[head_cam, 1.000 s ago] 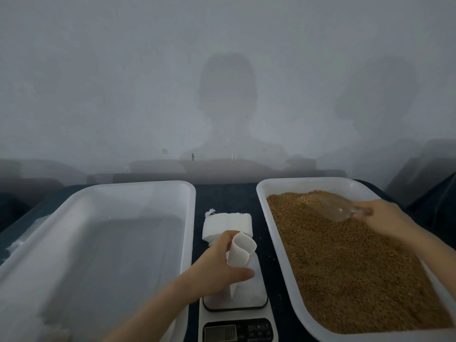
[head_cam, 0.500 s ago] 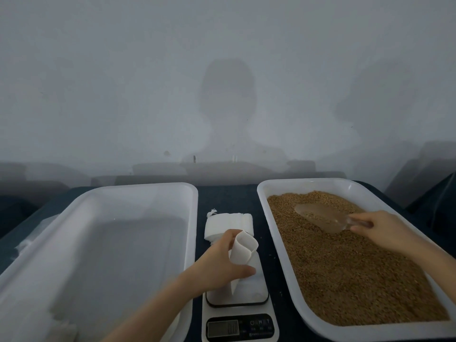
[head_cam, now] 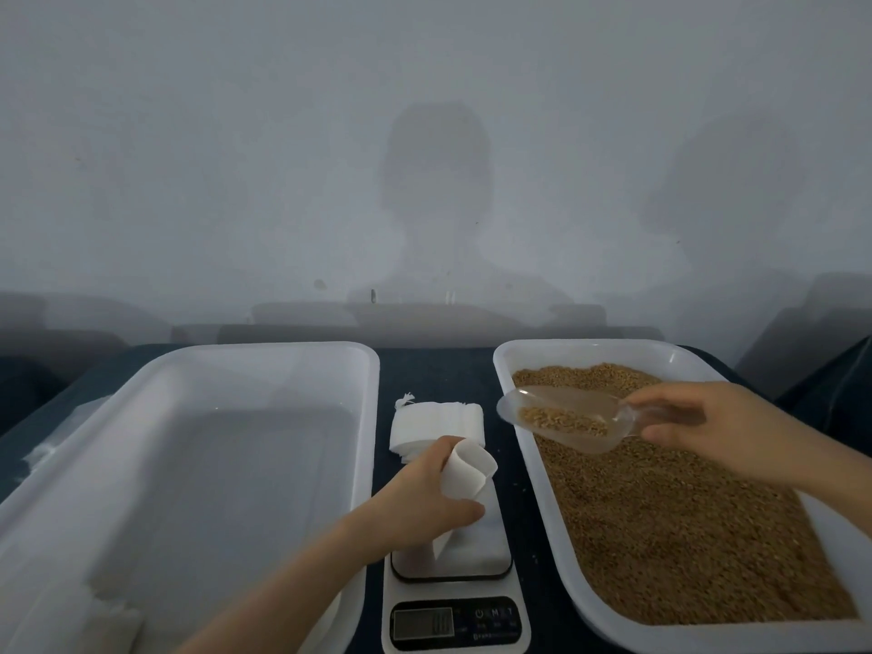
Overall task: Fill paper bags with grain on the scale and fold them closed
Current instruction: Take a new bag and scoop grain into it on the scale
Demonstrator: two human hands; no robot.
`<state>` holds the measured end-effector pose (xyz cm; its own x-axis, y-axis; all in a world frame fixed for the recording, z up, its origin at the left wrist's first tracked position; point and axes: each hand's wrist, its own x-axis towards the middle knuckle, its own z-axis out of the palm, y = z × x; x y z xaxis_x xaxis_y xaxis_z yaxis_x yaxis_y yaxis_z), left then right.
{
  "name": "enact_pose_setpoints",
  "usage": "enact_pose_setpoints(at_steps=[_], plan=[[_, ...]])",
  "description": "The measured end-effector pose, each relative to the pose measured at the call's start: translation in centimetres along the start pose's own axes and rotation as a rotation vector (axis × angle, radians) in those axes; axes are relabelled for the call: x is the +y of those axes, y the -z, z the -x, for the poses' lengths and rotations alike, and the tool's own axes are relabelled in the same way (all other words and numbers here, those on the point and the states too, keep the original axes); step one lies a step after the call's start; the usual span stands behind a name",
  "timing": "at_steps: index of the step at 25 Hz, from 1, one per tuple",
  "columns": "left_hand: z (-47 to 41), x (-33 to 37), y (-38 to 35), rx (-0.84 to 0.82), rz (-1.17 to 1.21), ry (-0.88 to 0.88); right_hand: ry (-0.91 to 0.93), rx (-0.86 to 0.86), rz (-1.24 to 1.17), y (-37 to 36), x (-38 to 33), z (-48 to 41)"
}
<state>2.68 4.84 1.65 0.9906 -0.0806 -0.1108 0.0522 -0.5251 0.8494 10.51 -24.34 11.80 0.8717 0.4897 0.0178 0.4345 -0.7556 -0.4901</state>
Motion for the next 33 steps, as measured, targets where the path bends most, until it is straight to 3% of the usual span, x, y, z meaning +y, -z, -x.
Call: enact_pose_setpoints(at_steps=[13,33], plan=[[0.0,-0.3,-0.1,-0.057,-0.052,-0.004,0.154,-0.09,0.232,-0.2,-3.8,-0.8],[-0.6,0.4,-0.2,0.076,0.025,-0.069,0.353,-0.116,0.679,1.0,-9.3,-3.3]])
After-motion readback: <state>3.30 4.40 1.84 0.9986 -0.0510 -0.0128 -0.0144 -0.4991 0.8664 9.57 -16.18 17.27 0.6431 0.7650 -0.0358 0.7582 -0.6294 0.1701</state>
